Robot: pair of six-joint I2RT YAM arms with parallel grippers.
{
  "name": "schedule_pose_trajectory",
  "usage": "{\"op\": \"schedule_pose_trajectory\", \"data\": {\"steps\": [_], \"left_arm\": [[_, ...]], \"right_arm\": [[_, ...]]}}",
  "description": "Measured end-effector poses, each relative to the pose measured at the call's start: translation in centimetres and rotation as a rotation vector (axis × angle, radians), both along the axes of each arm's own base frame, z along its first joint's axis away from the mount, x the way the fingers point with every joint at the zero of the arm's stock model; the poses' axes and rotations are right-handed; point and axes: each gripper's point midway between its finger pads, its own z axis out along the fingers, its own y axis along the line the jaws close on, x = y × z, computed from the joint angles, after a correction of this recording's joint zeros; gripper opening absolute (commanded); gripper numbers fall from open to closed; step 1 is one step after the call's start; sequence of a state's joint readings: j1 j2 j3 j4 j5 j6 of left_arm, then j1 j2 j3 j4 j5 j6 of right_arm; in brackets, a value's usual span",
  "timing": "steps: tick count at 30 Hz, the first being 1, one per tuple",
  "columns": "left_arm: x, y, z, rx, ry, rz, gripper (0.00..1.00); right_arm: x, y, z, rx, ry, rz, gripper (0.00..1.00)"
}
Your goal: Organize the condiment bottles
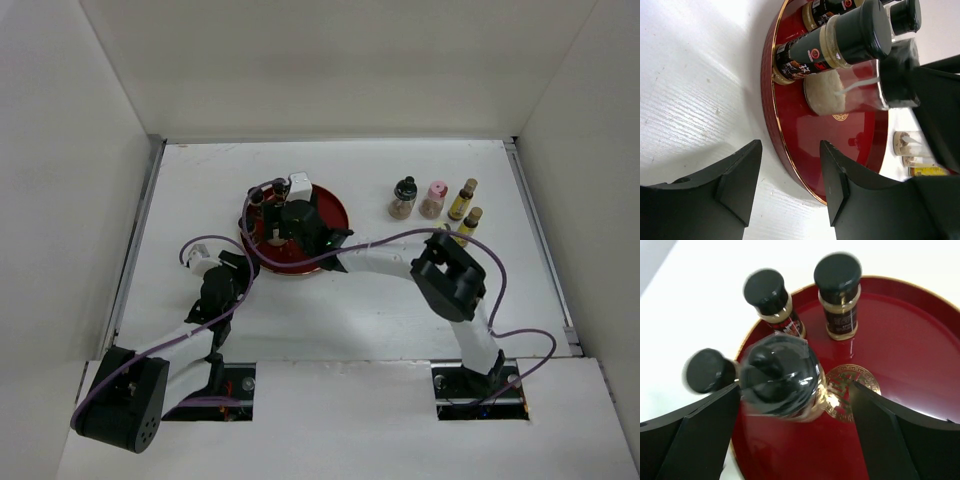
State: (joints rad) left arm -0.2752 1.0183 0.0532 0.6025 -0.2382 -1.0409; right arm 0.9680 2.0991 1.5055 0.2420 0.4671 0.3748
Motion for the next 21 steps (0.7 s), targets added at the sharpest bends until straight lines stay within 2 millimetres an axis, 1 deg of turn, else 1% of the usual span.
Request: {"op": "schedule_pose_trajectory", "data": {"steps": [5, 7, 8, 9, 11, 12, 14, 15, 17, 18, 20, 21], "left_arm": [[0.0, 0.0, 0.0, 0.0, 0.0, 0.0, 0.48], [0.0, 0.0, 0.0, 0.0, 0.0, 0.0, 0.48], [0.0, 0.0, 0.0, 0.0, 0.0, -0.001, 0.48], [0.0, 0.0, 0.0, 0.0, 0.0, 0.0, 0.48], [0.0, 0.0, 0.0, 0.001, 0.0, 0.0, 0.48], [0.0, 0.0, 0.0, 0.001, -0.001, 0.0, 0.48], [0.0, 0.0, 0.0, 0.001, -0.002, 0.0, 0.48], [0.0, 0.0, 0.1, 0.0, -0.002, -0.001, 0.48], [0.0, 0.0, 0.1, 0.0, -0.003, -0.001, 0.48], [0.0, -0.1, 0.1, 0.0, -0.005, -0.003, 0.48], [0.0, -0.2, 0.2, 0.0, -0.007, -0.005, 0.48], [0.0, -0.2, 0.2, 0.0, -0.006, -0.006, 0.48]], "right_arm": [[-1.8, -2.4, 4.8, 0.076, -0.045, -0.004, 0.96], [-2.4, -3.6, 6.6, 0.111, -0.066, -0.007, 0.94], [-2.6, -4.2, 7.5, 0.129, -0.078, -0.012, 0.89], [-2.8, -4.8, 8.0, 0.135, -0.085, -0.014, 0.81], [-2.9, -6.3, 8.3, 0.14, -0.095, -0.028, 0.53], [-2.7, -7.4, 8.2, 0.136, -0.095, -0.044, 0.43], [-1.9, -10.4, 7.2, 0.111, -0.087, -0.102, 0.34], [-1.2, -12.5, 6.5, 0.093, -0.078, -0.146, 0.33], [0.4, -16.9, 5.1, 0.054, -0.061, -0.251, 0.37], [1.1, -19.2, 4.3, 0.026, -0.047, -0.308, 0.43], [2.2, -23.5, 3.3, -0.016, -0.03, -0.413, 0.64], [2.5, -25.2, 2.9, -0.032, -0.024, -0.458, 0.72]]}}
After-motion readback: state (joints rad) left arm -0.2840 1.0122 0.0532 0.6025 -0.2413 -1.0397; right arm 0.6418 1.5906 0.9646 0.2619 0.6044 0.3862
